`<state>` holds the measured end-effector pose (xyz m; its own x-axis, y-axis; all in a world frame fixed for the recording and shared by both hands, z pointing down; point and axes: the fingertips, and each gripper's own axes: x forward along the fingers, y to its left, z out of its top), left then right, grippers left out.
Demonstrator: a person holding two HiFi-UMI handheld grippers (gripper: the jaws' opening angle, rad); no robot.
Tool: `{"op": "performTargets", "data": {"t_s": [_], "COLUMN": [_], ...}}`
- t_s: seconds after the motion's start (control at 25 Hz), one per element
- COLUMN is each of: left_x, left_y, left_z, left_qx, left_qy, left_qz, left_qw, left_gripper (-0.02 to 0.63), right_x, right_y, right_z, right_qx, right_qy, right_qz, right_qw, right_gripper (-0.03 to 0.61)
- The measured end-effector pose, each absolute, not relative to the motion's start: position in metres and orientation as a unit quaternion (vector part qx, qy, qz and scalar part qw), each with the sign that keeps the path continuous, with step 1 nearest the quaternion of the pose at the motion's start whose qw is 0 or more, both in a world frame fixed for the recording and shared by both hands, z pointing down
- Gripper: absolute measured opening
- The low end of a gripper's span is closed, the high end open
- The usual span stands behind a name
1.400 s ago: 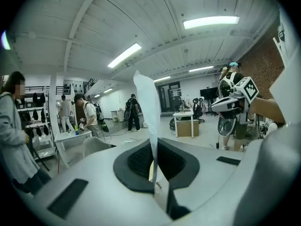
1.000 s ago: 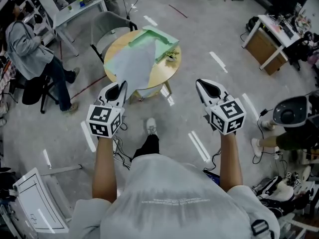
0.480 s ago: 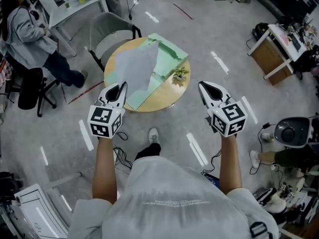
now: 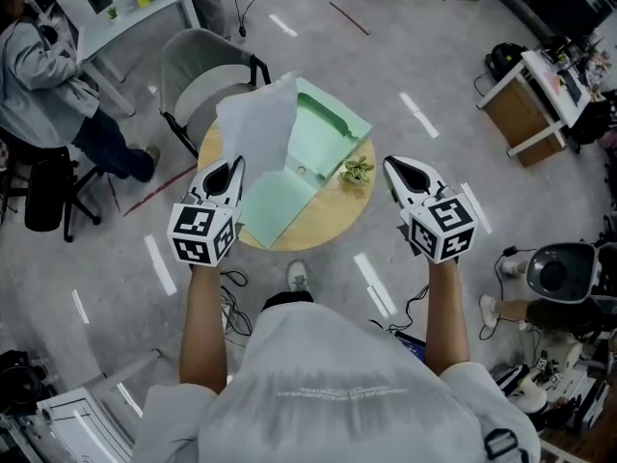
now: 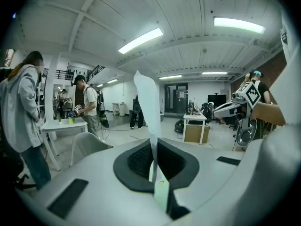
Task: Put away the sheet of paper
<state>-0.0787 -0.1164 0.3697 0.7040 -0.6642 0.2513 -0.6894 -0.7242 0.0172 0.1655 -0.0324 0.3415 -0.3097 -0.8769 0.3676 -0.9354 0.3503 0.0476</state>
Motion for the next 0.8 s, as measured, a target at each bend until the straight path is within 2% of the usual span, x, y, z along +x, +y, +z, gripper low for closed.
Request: {"op": "performTargets", "data": {"t_s": [0.48,0.8], "left_x": [-0.105,-0.114], "left_y": [-0.182,-0.191], "left_z": [0.434,0.494], "left_qx": [0.866,0.809], "left_qy": [-0.417,-0.451], "left_qz": [-0.004,-0.035], "left_qw": [0.277,0.375], "left_gripper": [0.018,0.018], "right_x": [0.167,0.156], "right_y": [-0.089,-0.134], "right_z": [0.374,0.42], "right_qx": [0.556,0.5], "right_qy": [-0.8,-0.824], "right_qz": [0.118,0.148], "right_qw": [0.19,0.222], "right_gripper": [0.028,0.028]}}
